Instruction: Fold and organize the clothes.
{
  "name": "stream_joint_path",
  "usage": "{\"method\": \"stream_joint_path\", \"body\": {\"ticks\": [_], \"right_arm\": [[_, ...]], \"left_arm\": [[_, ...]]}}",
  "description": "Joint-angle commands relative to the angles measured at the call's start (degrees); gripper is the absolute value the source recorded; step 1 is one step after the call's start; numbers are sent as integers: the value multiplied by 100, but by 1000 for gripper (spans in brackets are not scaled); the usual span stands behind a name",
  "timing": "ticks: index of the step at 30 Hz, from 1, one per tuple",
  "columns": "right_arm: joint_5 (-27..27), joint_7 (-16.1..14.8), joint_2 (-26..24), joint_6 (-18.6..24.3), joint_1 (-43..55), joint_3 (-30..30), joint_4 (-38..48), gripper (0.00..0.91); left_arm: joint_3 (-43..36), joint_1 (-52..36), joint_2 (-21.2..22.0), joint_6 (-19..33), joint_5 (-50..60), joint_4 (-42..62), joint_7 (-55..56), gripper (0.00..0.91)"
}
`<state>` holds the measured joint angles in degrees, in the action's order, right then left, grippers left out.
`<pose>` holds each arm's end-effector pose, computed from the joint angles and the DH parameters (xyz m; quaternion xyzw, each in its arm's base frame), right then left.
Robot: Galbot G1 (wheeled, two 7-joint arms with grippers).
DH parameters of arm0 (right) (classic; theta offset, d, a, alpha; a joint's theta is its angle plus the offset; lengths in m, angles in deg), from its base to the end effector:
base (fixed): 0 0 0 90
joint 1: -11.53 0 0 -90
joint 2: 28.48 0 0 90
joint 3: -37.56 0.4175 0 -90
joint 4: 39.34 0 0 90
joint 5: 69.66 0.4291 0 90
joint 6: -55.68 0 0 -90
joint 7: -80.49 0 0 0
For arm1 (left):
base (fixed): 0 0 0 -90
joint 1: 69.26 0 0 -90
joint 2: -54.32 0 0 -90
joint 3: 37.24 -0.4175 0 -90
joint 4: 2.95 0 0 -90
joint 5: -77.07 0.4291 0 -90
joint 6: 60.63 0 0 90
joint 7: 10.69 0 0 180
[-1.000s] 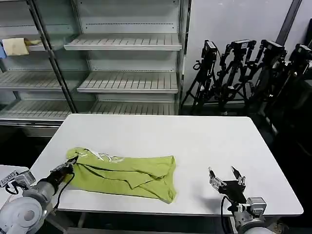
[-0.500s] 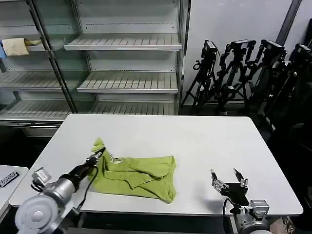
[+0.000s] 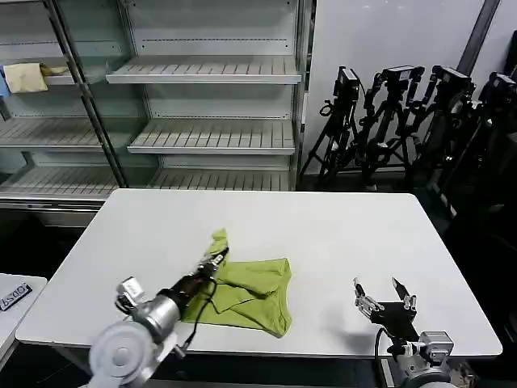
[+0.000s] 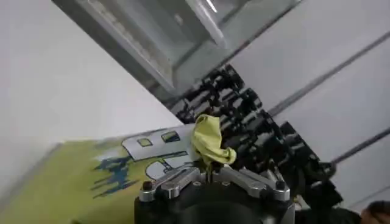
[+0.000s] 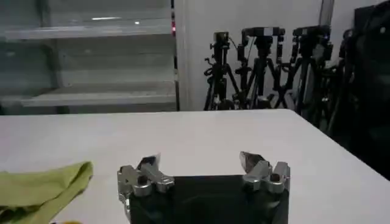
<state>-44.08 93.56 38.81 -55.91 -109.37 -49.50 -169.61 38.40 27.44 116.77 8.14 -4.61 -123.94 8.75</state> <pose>0.2175 -0.0696 -0.2733 0.0043 -0.9919 -0.0099 0.1265 0.3287 0.0100 -0.2566 -0.1981 -0.8708 0.3938 0.2178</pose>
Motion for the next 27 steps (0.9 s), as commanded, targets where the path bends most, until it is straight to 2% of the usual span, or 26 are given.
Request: {"method": "stream_joint_path", "body": {"ticks": [1, 7, 8, 9, 18, 27], "right_arm": [[8, 0, -1, 3, -9, 22, -6, 907], [10, 0, 11, 3, -3, 12, -8, 907], [10, 3, 11, 2, 3, 7, -5, 907], [8, 3, 12, 2, 8, 1, -6, 907], [-10, 2, 19, -5, -6, -41, -41, 907], [-21, 1, 34, -1, 32, -102, -7, 907]], "left_arm": [[-947, -379, 409, 8, 533, 300, 45, 40], [-1141, -378, 477, -18, 879, 456, 44, 50], [-1158, -381, 496, -22, 937, 503, 53, 695], [-1171, -397, 518, -40, 970, 531, 61, 907], [-1140, -434, 601, -102, 1081, 542, 30, 907], [-766, 122, 281, -165, 1278, -210, 120, 907]]}}
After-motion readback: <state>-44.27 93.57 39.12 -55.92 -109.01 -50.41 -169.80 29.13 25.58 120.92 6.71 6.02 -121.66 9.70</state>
